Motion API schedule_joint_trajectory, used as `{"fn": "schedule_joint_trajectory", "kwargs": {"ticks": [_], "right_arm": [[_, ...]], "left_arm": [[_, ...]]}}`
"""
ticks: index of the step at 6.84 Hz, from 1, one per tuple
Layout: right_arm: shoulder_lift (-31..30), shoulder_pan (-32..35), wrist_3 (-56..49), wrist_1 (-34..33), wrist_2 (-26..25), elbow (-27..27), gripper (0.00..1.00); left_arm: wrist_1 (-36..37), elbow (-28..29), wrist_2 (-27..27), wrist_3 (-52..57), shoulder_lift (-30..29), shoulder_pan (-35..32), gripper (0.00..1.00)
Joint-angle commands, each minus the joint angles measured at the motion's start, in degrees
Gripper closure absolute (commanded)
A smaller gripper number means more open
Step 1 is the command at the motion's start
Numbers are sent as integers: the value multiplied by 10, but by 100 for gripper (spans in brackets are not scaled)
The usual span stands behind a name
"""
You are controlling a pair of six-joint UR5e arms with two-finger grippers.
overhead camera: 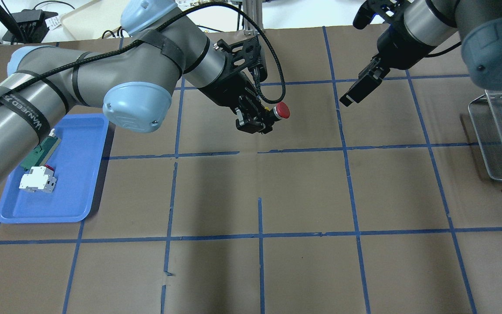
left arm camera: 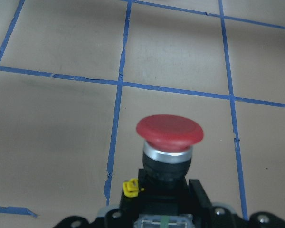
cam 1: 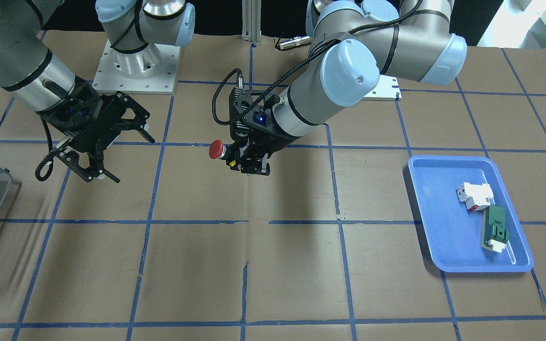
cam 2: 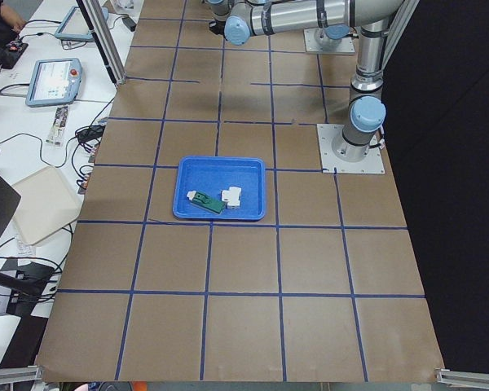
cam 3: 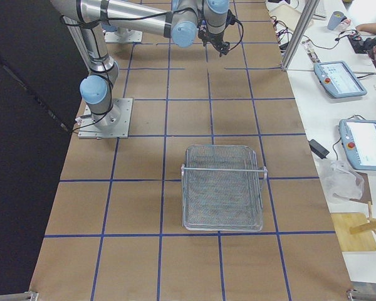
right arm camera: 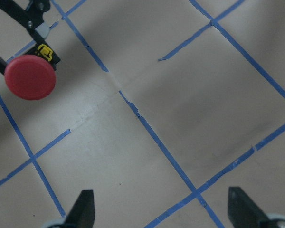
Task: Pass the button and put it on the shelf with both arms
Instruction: 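Hold the button out with the left gripper while the right gripper approaches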
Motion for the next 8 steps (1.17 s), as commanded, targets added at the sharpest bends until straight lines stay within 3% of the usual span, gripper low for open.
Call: {"fn": "schedule_joint_trajectory", "kwargs": {"ticks": [1,4,6,8], "right_arm": [[-8,28,-68,-8,3,6,0],[-8,39,-215,-4,27,8,0],[-25,42,-252,58,103,26,0],[-49,43,-250,54,171,42,0]], "left_arm": [[-6,-4,0,-7,10,-2,100],[-6,-22,-1,6,27,-2,100],[-5,-26,-14,25,31,5,100],[-5,-26,-46,43,32,14,100]]}}
